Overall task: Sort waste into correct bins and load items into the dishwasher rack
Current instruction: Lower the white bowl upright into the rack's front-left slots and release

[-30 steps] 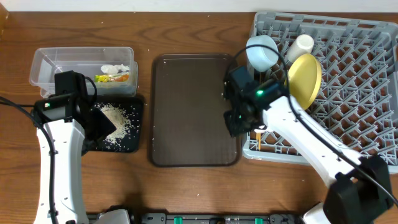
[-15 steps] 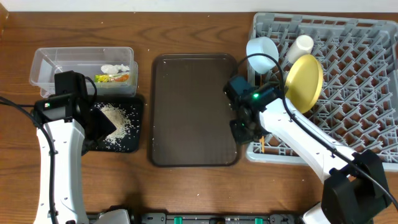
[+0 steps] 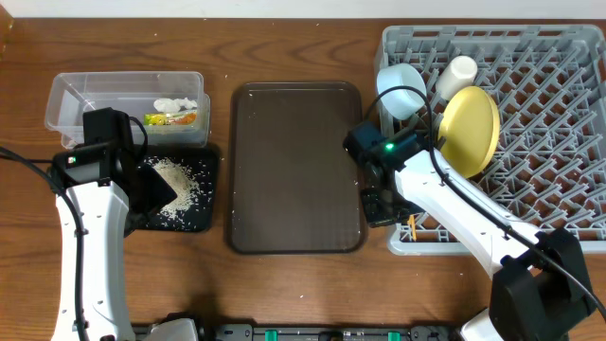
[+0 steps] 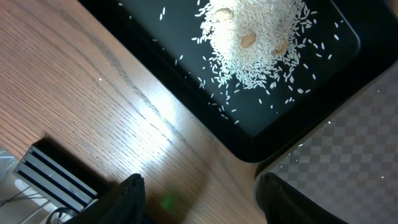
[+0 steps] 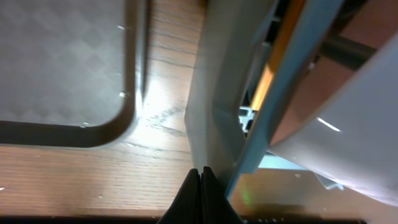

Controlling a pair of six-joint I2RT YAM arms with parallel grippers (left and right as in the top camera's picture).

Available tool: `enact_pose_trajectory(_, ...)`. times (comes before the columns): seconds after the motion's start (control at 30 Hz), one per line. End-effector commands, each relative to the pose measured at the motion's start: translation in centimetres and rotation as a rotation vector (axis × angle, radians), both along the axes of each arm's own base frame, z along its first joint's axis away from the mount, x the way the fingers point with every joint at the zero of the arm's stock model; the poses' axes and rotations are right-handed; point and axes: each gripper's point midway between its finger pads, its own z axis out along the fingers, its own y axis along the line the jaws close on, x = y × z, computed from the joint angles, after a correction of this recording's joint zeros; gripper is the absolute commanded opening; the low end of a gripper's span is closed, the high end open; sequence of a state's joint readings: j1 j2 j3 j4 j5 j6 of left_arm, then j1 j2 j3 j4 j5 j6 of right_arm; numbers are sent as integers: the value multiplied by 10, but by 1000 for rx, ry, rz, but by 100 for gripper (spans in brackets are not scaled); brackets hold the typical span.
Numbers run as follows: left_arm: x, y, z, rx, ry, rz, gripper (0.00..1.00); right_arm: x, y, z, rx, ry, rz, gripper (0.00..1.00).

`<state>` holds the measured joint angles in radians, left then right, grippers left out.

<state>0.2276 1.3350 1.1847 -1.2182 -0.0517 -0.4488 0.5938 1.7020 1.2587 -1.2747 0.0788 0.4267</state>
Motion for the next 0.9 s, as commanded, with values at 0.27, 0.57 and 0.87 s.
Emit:
enact_pose_trajectory(0.27, 2, 2, 2, 1, -7, 14, 62, 3, -16, 13, -65, -76, -35, 1)
enact_pose_trajectory(0.57, 2, 2, 2, 1, -6, 14, 62, 7, -28, 24, -60, -111, -79, 1)
enact_pose_trajectory(0.87, 1, -2, 1, -23, -4, 11, 62, 22, 5, 42, 164, -201, -42, 1)
